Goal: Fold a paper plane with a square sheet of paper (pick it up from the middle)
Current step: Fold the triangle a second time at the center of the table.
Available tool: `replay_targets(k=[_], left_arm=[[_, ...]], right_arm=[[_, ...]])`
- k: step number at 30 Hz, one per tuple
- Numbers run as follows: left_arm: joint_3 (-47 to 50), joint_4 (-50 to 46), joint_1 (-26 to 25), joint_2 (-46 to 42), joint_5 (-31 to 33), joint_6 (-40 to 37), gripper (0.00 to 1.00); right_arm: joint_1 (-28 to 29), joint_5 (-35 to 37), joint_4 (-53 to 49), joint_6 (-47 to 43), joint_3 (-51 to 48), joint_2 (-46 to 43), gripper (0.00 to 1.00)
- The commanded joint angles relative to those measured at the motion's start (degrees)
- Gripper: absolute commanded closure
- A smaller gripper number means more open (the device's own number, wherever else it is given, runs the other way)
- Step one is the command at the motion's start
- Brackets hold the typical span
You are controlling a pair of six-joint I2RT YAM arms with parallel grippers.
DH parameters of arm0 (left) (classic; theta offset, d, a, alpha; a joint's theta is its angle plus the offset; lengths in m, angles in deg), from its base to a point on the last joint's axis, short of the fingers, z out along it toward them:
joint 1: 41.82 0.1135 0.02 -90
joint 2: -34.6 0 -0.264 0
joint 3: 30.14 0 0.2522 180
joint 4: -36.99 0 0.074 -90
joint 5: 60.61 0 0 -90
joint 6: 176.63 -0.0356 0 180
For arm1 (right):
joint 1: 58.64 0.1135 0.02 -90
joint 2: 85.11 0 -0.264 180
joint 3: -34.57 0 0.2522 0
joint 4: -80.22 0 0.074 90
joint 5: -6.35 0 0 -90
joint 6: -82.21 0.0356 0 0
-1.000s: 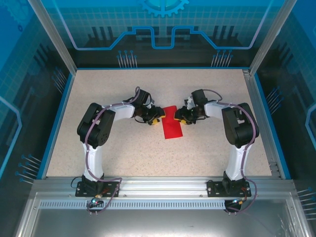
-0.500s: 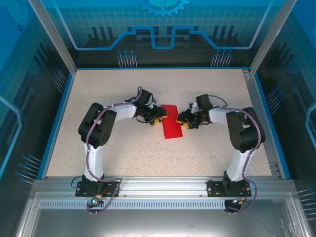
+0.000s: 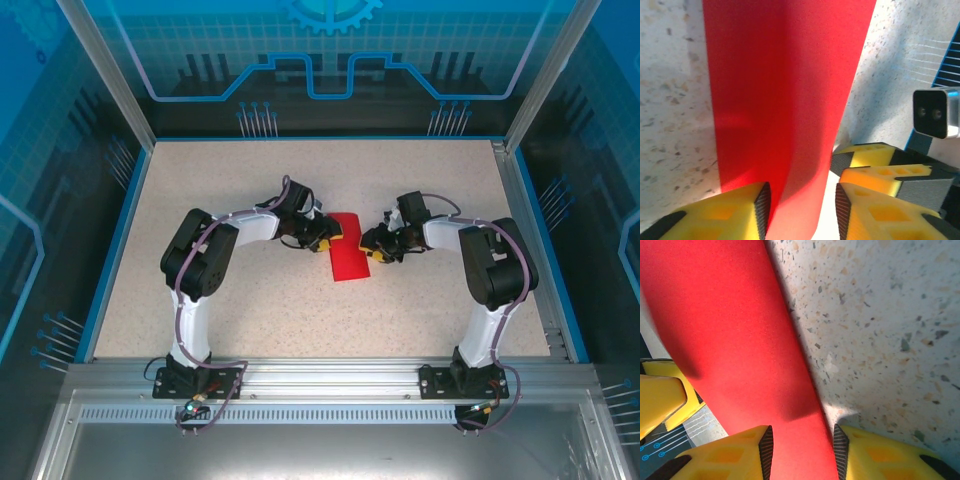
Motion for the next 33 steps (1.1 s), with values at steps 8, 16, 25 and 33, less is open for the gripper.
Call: replay_targets(k=[8, 16, 25, 33], left_arm=[[-0.2, 6.0, 0.9, 1.5, -4.0, 4.9, 0.73], [0.0, 11.2, 2.0, 3.2, -9.4, 7.4, 0.60], [-1.1, 9.4, 2.8, 4.0, -10.5, 5.7, 0.84], [-8.1, -7.1, 3.7, 4.6, -10.5, -7.0, 0.98]], right_arm=[[0.0, -1.2, -0.6, -0.4, -0.1, -1.8, 0.58], [0.2, -4.4, 3.9, 2.3, -2.1, -1.8, 0.59], [1.2, -5.5, 6.4, 4.2, -3.7, -2.5, 0.59], [0.7, 2.4, -0.6, 0.8, -3.6, -10.1, 0.55]])
